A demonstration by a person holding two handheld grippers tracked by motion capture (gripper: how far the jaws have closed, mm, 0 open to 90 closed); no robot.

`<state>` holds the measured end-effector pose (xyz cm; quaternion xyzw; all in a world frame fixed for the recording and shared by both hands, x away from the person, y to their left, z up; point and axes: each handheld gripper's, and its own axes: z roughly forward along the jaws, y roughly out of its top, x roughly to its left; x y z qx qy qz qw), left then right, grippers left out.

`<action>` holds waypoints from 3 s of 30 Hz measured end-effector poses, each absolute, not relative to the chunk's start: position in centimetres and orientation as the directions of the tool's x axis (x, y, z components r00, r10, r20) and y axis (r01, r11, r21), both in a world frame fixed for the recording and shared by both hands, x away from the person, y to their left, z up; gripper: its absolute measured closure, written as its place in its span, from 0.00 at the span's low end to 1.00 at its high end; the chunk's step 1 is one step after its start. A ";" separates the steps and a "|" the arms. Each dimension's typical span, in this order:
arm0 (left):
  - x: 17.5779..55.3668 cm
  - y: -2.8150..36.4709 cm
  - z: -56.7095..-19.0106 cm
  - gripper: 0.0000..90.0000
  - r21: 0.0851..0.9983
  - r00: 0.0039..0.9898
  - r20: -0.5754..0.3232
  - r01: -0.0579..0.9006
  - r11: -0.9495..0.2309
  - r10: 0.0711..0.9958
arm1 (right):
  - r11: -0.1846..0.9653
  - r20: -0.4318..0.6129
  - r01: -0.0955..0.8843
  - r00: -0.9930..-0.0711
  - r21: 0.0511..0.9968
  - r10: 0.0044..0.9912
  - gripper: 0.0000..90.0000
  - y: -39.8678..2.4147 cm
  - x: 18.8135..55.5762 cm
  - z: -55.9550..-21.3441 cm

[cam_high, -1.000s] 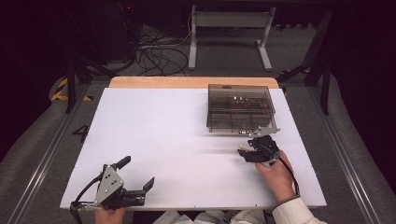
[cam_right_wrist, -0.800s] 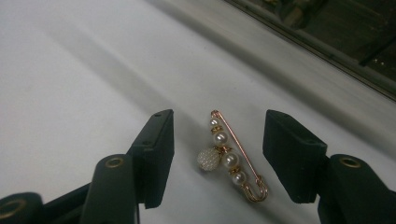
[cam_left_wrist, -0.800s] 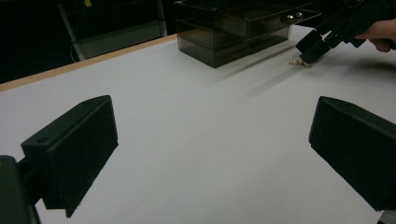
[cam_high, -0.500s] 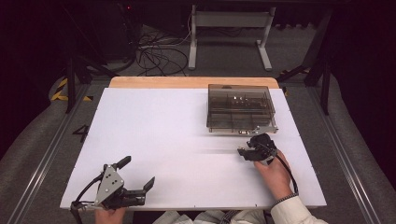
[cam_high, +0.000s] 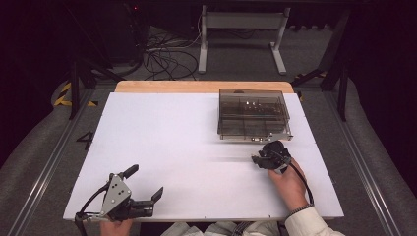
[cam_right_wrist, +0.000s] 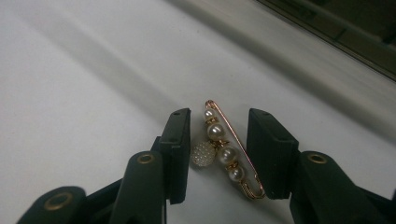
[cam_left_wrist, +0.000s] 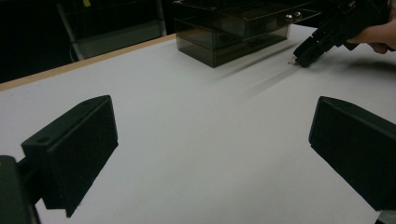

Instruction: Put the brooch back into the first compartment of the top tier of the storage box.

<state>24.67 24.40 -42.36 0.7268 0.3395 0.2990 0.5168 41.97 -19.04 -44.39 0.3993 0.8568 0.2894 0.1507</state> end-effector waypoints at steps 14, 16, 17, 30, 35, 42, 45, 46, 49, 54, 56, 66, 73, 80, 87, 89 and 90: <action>24.6 24.4 -42.3 0.02 0.954 0.592 0.089 0.180 -0.239 0.801 | 0.523 -0.033 0.596 -0.640 0.609 0.767 0.88 -19.1 41.9 -44.3; 24.6 24.4 -42.3 0.02 0.954 0.592 0.089 0.180 -0.239 0.801 | 0.524 -0.037 0.595 -0.638 0.609 0.769 0.88 -19.0 41.8 -44.2; 24.6 24.4 -42.3 0.02 0.954 0.591 0.089 0.179 -0.239 0.802 | 0.525 -0.039 0.595 -0.639 0.609 0.769 0.88 -19.0 41.8 -44.2; 24.6 24.4 -42.3 0.02 0.955 0.591 0.085 0.181 -0.235 0.802 | 0.526 -0.058 0.573 -0.640 0.629 0.767 0.88 -19.1 41.3 -43.7; 24.6 24.4 -42.3 0.02 0.955 0.591 0.087 0.180 -0.237 0.802 | 0.518 -0.055 0.559 -0.643 0.647 0.764 0.88 -19.3 40.8 -43.1; 24.5 24.4 -42.3 0.02 0.956 0.590 0.086 0.178 -0.233 0.803 | 0.507 -0.058 0.518 -0.657 0.689 0.751 0.88 -19.7 39.6 -41.8; 24.5 24.4 -42.3 0.02 0.956 0.589 0.085 0.178 -0.232 0.803 | 0.500 -0.053 0.503 -0.666 0.705 0.744 0.88 -20.0 39.2 -41.3; 24.5 24.4 -42.3 0.02 0.956 0.590 0.084 0.178 -0.231 0.803 | 0.492 -0.047 0.498 -0.667 0.714 0.743 0.88 -20.2 39.0 -41.2; 24.5 24.5 -42.3 0.02 0.957 0.589 0.085 0.177 -0.231 0.804 | 0.475 -0.033 0.478 -0.678 0.739 0.734 0.88 -20.6 38.6 -40.7; 24.5 24.5 -42.3 0.02 0.957 0.589 0.084 0.177 -0.229 0.804 | 0.434 -0.008 0.445 -0.692 0.783 0.722 0.88 -21.3 37.9 -40.0; 24.5 24.5 -42.3 0.02 0.957 0.588 0.083 0.177 -0.229 0.804 | 0.432 -0.007 0.437 -0.697 0.789 0.717 0.88 -21.4 37.8 -39.8; 24.5 24.5 -42.3 0.02 0.958 0.588 0.083 0.177 -0.228 0.804 | 0.406 0.014 0.392 -0.732 0.825 0.681 0.88 -21.8 37.1 -38.9; 24.5 24.5 -42.3 0.02 0.959 0.586 0.084 0.173 -0.226 0.806 | 0.396 0.000 0.362 -0.739 0.844 0.674 0.88 -22.0 36.8 -38.5; 24.5 24.5 -42.2 0.02 0.959 0.588 0.086 0.171 -0.228 0.804 | 0.397 -0.019 0.335 -0.744 0.854 0.668 0.88 -22.0 36.5 -38.3; 24.4 24.5 -42.2 0.02 0.959 0.587 0.087 0.169 -0.227 0.805 | 0.403 -0.029 0.324 -0.748 0.856 0.663 0.88 -22.0 36.4 -38.1; 24.4 24.5 -42.2 0.02 0.960 0.586 0.085 0.169 -0.225 0.806 | 0.411 -0.039 0.314 -0.752 0.856 0.658 0.88 -21.8 36.4 -38.0; 24.4 24.5 -42.2 0.02 0.960 0.585 0.085 0.169 -0.224 0.806 | 0.411 -0.039 0.314 -0.752 0.856 0.658 0.88 -21.8 36.4 -38.0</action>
